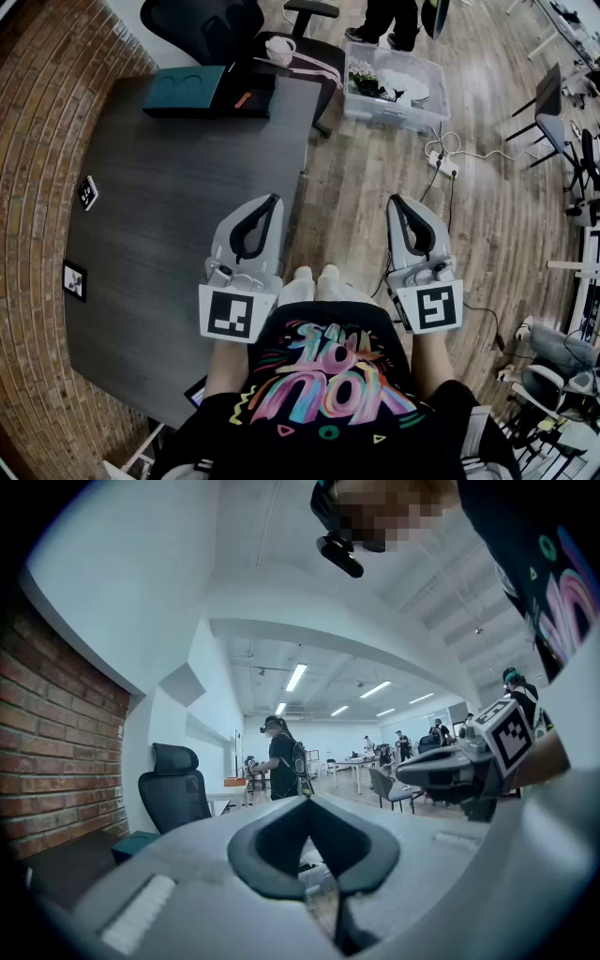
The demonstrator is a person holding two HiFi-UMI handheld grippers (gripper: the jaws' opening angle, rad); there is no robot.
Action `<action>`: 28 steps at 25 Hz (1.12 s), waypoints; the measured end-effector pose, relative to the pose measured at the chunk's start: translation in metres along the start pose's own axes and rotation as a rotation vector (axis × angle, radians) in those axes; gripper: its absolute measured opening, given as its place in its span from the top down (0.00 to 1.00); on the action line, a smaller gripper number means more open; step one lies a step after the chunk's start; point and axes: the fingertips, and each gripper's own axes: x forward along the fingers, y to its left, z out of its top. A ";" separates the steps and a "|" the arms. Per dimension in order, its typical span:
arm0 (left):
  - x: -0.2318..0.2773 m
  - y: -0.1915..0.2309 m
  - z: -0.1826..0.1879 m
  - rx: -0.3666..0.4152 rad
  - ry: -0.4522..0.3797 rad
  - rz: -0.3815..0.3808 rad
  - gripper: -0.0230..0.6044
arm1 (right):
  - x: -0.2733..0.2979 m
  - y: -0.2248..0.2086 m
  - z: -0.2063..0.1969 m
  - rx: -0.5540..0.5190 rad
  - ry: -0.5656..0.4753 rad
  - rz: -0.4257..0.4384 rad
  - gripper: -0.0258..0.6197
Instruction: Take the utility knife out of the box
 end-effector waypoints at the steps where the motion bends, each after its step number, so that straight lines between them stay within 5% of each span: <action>1: 0.001 0.001 0.000 -0.004 0.000 0.003 0.96 | 0.001 -0.001 -0.001 0.004 -0.006 -0.002 0.96; 28: 0.066 0.023 -0.015 0.035 0.042 0.039 0.96 | 0.046 -0.038 -0.034 0.037 -0.047 0.053 0.96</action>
